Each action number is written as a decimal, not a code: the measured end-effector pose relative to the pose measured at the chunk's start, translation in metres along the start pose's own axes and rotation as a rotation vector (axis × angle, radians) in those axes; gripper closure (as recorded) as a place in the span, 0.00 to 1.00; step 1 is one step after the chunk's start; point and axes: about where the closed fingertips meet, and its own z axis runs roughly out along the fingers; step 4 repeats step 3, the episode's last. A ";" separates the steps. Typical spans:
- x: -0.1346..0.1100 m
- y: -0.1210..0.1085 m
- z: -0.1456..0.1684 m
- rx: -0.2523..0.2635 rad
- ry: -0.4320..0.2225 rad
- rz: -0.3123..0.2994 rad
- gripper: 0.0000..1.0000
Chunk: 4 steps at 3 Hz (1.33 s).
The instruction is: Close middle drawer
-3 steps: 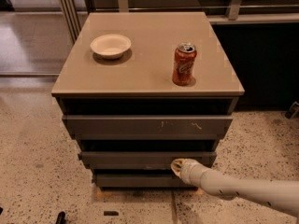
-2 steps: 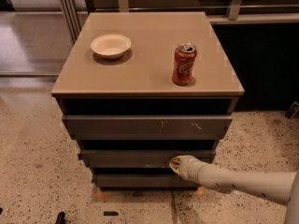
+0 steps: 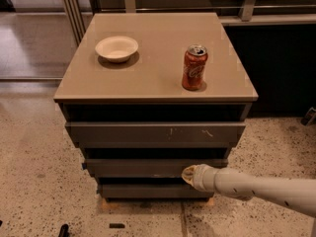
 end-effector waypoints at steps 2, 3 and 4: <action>0.002 0.061 -0.031 -0.302 0.019 0.169 1.00; -0.001 0.082 -0.038 -0.387 0.016 0.171 0.81; -0.001 0.082 -0.038 -0.387 0.016 0.171 0.81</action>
Offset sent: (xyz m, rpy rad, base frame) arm -0.1727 0.0185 0.0033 0.1778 0.7675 0.2068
